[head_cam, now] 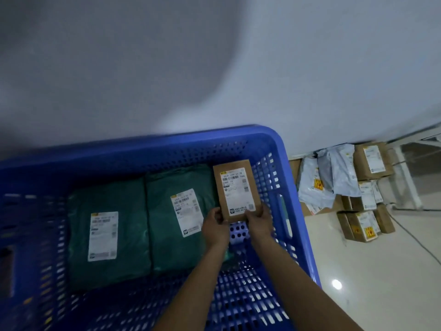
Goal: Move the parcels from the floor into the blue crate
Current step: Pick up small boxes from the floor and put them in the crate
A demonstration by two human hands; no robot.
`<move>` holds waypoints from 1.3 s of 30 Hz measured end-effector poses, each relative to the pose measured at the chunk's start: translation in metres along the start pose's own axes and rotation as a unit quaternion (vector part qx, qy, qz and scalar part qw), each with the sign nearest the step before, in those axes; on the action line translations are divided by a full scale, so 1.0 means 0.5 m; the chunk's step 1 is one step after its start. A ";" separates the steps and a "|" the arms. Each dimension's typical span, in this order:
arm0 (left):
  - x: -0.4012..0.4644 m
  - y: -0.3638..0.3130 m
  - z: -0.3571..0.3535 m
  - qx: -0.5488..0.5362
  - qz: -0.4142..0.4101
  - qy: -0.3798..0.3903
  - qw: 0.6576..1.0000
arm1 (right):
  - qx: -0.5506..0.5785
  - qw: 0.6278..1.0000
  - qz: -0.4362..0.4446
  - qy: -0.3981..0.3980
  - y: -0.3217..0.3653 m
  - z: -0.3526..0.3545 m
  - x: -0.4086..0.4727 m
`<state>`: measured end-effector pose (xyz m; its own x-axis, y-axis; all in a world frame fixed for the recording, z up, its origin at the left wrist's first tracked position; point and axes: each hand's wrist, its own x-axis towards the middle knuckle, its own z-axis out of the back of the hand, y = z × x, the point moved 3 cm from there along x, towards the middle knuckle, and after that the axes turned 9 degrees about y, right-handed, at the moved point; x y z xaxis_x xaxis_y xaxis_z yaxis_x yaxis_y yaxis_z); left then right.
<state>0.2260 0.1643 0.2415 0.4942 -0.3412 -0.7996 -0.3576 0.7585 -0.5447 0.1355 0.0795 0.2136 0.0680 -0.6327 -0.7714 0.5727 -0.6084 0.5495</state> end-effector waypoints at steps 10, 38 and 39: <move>0.061 0.023 -0.011 0.050 0.004 0.082 0.995 | 0.069 0.996 -0.035 0.055 -0.041 -0.047 0.117; -0.132 -0.089 0.124 0.045 -0.061 0.061 0.995 | 0.101 0.978 0.000 0.185 0.116 0.116 -0.213; -0.154 -0.109 0.128 0.039 -0.070 0.060 0.995 | 0.116 0.974 0.014 0.195 0.138 0.134 -0.244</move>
<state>0.2579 0.1849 0.3489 0.4348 -0.5073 -0.7441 -0.2271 0.7378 -0.6357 0.1120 0.0826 0.3672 0.4127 -0.4476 -0.7933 0.3696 -0.7138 0.5949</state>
